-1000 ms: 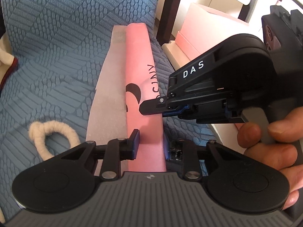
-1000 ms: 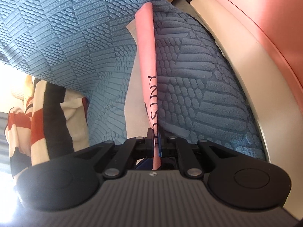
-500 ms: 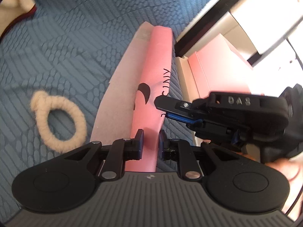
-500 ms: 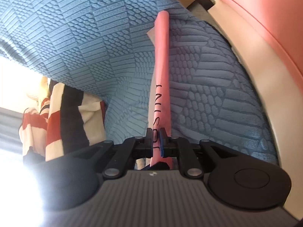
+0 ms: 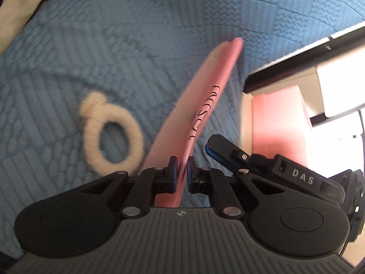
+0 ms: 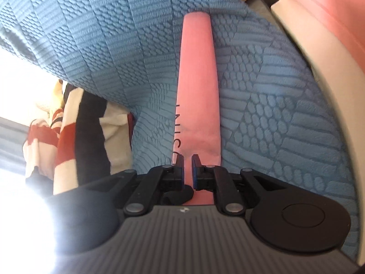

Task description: Organize objects

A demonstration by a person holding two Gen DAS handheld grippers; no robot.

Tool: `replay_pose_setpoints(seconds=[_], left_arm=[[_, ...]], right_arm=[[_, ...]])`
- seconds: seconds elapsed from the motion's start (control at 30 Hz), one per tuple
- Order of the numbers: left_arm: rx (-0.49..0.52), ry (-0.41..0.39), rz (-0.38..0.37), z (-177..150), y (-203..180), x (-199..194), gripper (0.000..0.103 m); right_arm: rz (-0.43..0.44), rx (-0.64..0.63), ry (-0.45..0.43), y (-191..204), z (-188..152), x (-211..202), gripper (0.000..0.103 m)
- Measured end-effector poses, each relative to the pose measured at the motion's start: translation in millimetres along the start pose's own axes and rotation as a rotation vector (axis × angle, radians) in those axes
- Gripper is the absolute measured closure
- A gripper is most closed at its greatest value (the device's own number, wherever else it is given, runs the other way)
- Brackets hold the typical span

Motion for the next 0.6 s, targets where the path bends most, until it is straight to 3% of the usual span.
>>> replay_pose_setpoints(seconds=[0.23,0.6], left_arm=[[0.019,-0.014,0.069,3.2,1.1,2.6,0.093],[0.014,-0.016,0.09,18.4,1.3,6.5,0.092]], right_arm=[[-0.018,0.008,0.018,1.3,-0.8,15.3,0.092],[-0.072,-0.007,0.074,-0.4,2.7,37.5,0.1]])
Point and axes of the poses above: each gripper's, at about its wrist camera, not at the fingertips, and x roughly the way its jaws point, y to its left, z to its top, the point moved 1 cm from there along x, roughly the way its jaws point, and after that the axes turned 13 degrees about -x, right-handed, at the moved point
